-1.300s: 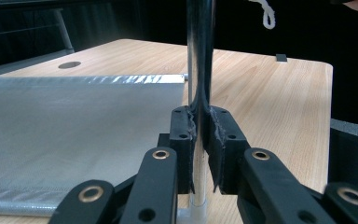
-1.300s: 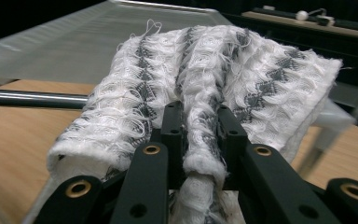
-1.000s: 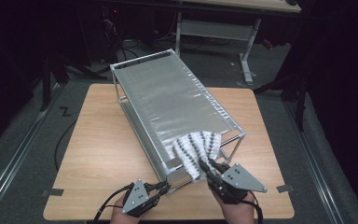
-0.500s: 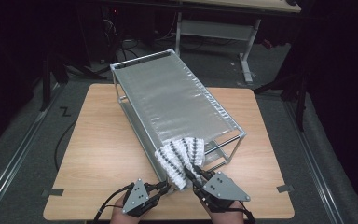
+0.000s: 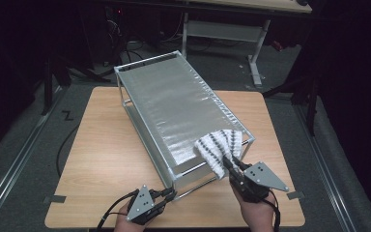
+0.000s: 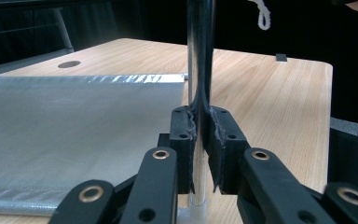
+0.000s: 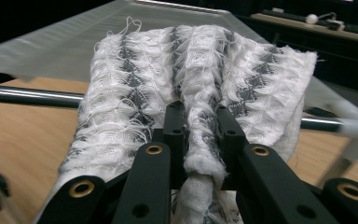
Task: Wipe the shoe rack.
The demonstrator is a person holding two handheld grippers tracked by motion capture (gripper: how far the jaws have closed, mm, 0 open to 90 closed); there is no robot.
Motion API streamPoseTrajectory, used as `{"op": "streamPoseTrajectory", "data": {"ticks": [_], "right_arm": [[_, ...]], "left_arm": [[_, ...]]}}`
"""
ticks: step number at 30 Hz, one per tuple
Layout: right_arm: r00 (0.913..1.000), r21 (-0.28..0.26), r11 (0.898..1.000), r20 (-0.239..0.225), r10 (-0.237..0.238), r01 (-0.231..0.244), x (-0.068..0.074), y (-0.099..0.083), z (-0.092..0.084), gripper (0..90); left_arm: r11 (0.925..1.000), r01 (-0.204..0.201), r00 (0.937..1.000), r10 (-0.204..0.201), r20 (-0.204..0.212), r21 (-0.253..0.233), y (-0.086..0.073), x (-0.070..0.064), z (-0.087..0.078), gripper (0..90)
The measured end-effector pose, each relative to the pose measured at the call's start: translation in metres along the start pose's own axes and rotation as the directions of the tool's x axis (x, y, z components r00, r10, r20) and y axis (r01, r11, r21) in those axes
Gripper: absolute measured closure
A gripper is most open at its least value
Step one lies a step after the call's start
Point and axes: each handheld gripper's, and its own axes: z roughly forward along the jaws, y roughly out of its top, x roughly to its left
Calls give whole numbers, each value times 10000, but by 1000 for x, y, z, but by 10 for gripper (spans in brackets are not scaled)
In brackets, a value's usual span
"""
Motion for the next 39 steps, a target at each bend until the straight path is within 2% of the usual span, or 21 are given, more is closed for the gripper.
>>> {"op": "streamPoseTrajectory", "data": {"ticks": [4,6,7,12,19,23,28,34,39], "right_arm": [[9975,39,9992,580,407,-410,-22,-5,0,787],[9969,36,9989,632,466,-469,-25,-5,0,787],[9951,53,9976,714,689,-695,-32,-6,0,786],[9919,47,9969,1005,776,-785,-39,-8,0,787],[9823,-3,9926,1440,1201,-1213,-56,-13,0,787],[9802,-20,9914,1498,1296,-1308,-59,-14,0,786],[9824,-244,9920,1375,1262,-1240,-57,-11,-6,785],[9863,-601,9925,1200,1134,-1068,-48,-5,-26,783],[9857,-706,9924,1281,1095,-1011,-41,-5,-47,784]], "left_arm": [[10000,-9,10000,9,-8,12,0,0,0,805],[10000,9,10000,-9,0,2,0,0,0,805],[10000,22,10000,-22,4,1,0,0,0,805],[9999,125,9999,-125,40,-38,0,0,0,806],[9995,270,9996,-270,42,-134,0,-1,1,806],[9993,322,9995,-321,37,-164,0,-2,1,806],[9992,342,9994,-341,57,-190,-1,-1,1,806],[9999,116,9999,-115,79,-57,-1,1,1,806],[9999,149,9998,-149,128,-47,0,0,2,807]]}}
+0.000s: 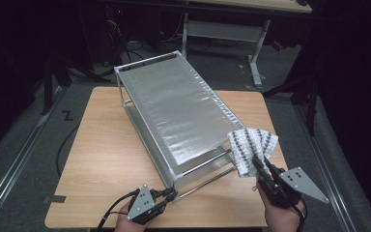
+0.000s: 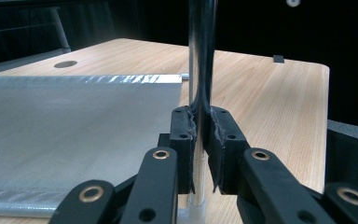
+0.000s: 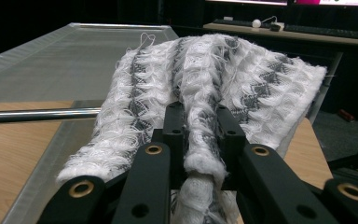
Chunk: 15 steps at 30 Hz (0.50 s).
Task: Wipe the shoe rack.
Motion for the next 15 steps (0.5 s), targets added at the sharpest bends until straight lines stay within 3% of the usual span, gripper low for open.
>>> {"op": "streamPoseTrajectory", "data": {"ticks": [5,6,7,9,11,12,15], "right_arm": [[10000,120,9999,47,12,-12,4,-6,-21,784],[10000,184,9998,65,5,-7,4,-9,-24,784],[10000,256,9996,51,71,-73,4,-12,-25,784],[9997,822,9963,-25,253,-251,3,-28,-22,784],[9995,1036,9942,-66,295,-287,3,-34,-20,785],[9994,1277,9913,-151,326,-304,4,-39,-16,785],[9984,1672,9857,-478,313,-229,9,-48,-6,786]], "left_arm": [[9988,453,9990,-452,64,-191,0,-3,2,807],[9988,452,9990,-451,71,-185,0,-3,2,807],[10000,40,10000,-40,8,35,0,0,1,807],[10000,30,10000,-30,22,28,0,0,1,807],[10000,4,10000,-4,50,39,1,-1,3,807],[9993,354,9993,-352,124,-125,1,-3,4,807],[9990,396,9991,-394,123,-183,1,-4,5,807]]}}
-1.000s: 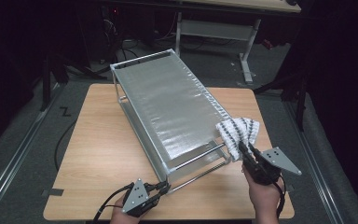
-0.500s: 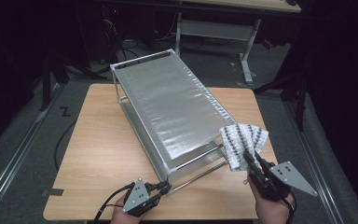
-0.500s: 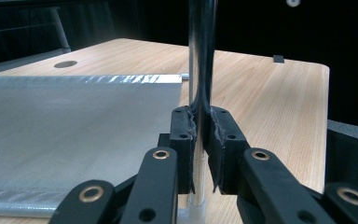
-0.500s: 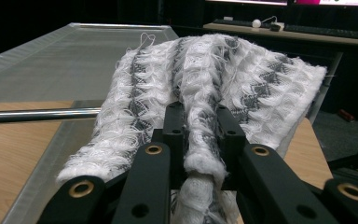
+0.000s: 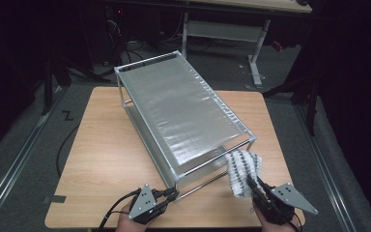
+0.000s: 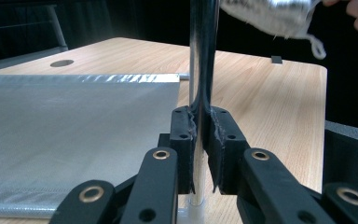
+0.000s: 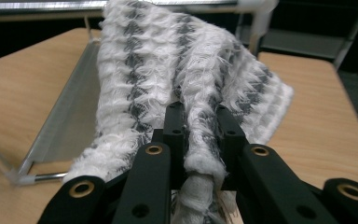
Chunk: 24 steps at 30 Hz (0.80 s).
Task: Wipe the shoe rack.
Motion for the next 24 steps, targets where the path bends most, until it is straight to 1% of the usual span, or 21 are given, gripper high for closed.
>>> {"op": "streamPoseTrajectory", "data": {"ticks": [4,6,7,8,9,11,12,14,15,16,17,18,20,21,22,23,24], "right_arm": [[9989,312,9992,-416,-225,239,11,-1,15,785],[9977,362,9988,-600,-322,344,15,1,23,785],[9969,330,9989,-724,-299,324,17,3,26,785],[9963,323,9988,-794,-335,361,18,5,28,786],[9949,301,9981,-876,-509,537,22,9,32,785],[9932,217,9978,-996,-608,632,25,15,38,785],[9925,209,9973,-1022,-672,697,25,17,41,785],[9923,198,9974,-1038,-674,698,21,24,49,785],[9929,192,9976,-1004,-638,661,20,26,51,785],[9943,151,9982,-911,-558,574,14,29,54,785],[9943,151,9982,-911,-558,574,14,29,54,785],[9953,112,9987,-845,-477,488,11,29,55,785],[9973,-66,9998,-702,-199,195,4,27,55,785],[9977,-32,10000,-669,-90,88,1,26,56,785],[9986,-24,10000,-523,-70,69,-3,26,56,785],[9992,-89,10000,-409,22,-26,-7,26,55,785],[9994,-172,9997,-320,155,-161,-11,26,54,785]], "left_arm": [[10000,-57,10000,57,-20,32,0,0,0,807],[9999,-104,9999,104,-39,54,0,0,0,807],[9987,-441,9990,443,-84,245,1,3,-2,807],[9988,-436,9990,438,-94,234,0,3,-2,807],[9994,-297,9995,299,-81,159,0,1,-2,807],[9994,-298,9995,299,-90,149,0,2,-2,807],[9988,-438,9990,440,-106,227,0,3,-3,806],[9988,-439,9990,441,-104,226,0,3,-3,806],[9988,-448,9989,450,-105,222,0,3,-3,807],[9988,-449,9989,451,-101,217,0,3,-3,806],[9988,-448,9989,450,-103,215,0,3,-3,806],[9994,-315,9995,317,-92,132,-1,2,-3,806],[9995,-312,9995,313,-97,109,-1,2,-3,806],[9995,-302,9995,304,-106,98,-1,1,-3,806],[9995,-303,9995,304,-111,89,-1,1,-3,806],[9988,-453,9989,455,-131,168,-1,2,-4,806],[9989,-446,9989,448,-134,165,-1,2,-4,806]]}}
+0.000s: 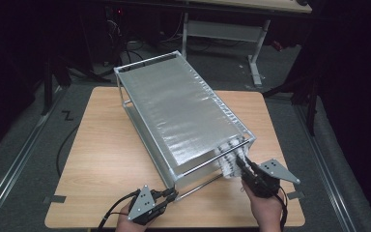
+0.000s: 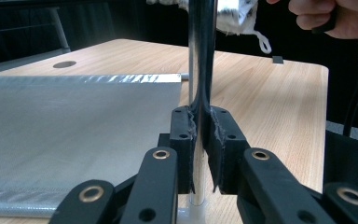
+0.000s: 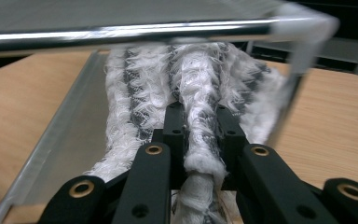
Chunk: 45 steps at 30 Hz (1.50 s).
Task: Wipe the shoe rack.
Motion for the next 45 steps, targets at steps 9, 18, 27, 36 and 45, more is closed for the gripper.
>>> {"op": "streamPoseTrajectory", "data": {"ticks": [9,18,27,36,45], "right_arm": [[9966,-314,9993,790,247,-223,-19,6,-8,785],[9984,-640,9979,556,97,-61,-15,13,-13,785],[9992,-672,9970,-52,-393,389,8,14,-17,785],[9895,-844,9914,-960,-1079,999,43,19,-23,785],[9645,-919,9854,-2099,-1601,1436,77,18,-21,787]], "left_arm": [[10000,-56,10000,56,-27,17,0,0,-1,806],[10000,-75,10000,75,-1,27,0,0,-1,806],[10000,-88,10000,88,40,23,0,0,-1,806],[9999,-95,10000,95,29,50,0,0,-1,805],[10000,-84,10000,84,24,48,1,0,0,805]]}}
